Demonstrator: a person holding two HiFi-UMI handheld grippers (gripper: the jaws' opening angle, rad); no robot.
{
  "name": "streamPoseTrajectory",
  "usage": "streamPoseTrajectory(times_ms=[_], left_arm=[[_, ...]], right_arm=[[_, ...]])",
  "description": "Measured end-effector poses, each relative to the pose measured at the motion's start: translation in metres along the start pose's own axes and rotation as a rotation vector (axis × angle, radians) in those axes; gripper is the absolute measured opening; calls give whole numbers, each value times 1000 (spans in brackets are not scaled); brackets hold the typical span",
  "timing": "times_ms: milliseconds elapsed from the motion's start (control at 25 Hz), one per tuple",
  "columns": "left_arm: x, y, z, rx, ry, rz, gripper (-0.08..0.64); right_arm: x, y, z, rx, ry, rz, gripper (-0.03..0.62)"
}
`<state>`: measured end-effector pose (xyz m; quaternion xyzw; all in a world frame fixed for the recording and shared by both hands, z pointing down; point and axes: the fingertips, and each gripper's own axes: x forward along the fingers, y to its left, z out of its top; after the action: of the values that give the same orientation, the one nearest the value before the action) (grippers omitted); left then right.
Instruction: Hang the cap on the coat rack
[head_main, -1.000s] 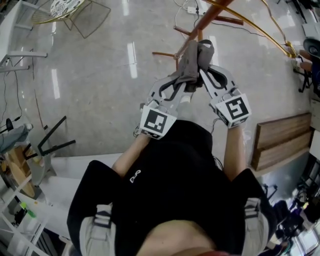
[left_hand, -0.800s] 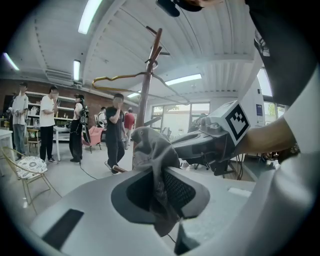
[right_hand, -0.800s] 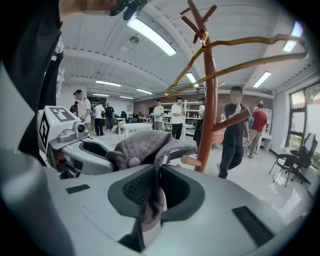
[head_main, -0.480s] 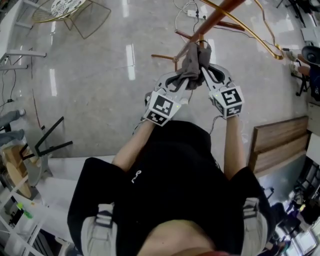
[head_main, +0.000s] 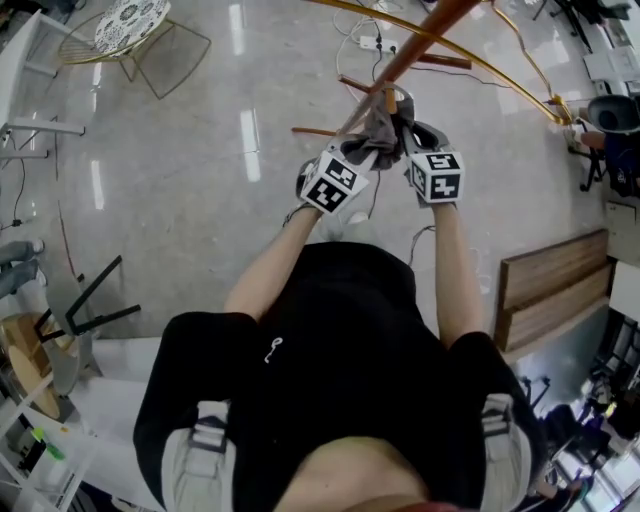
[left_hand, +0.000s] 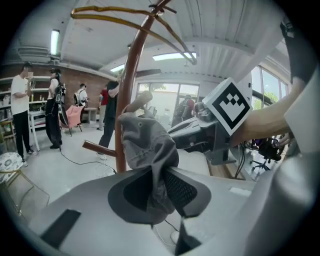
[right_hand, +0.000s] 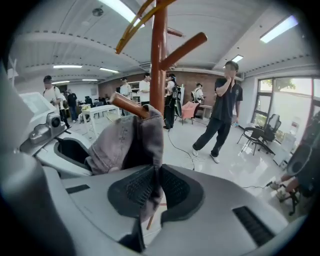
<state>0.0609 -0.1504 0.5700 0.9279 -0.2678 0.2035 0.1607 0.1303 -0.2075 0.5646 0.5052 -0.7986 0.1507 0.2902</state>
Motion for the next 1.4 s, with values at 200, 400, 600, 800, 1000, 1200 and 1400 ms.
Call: streamPoseTrajectory(times_ms=[200,400,600,800,1000,1200,1400], left_arm=[[36,19,-17,-62,137,-34,80],[42,38,-28,-218,120,-17,111],[22,55,-35,-405,-4,1,170],[-12,70,-39,-489,-117,-49,184],[-45,65,-34,-477,-210,-238,215],[-88,52,-10,-478,-304,-489,270],[-125,86,34,-474,-508,-400,273]], right_arm=[[31,-19,-6,87,60,-87,28],[43,-19,0,209,14,-122,35],[33,-29,-9,428,-58,-143,155],[16,-36,1,495,-133,-159,146],[1,-45,29,492,-213,-143,115],[-9,-49,44,481,-258,-111,101],[-20,-49,64,466,-302,-104,83]])
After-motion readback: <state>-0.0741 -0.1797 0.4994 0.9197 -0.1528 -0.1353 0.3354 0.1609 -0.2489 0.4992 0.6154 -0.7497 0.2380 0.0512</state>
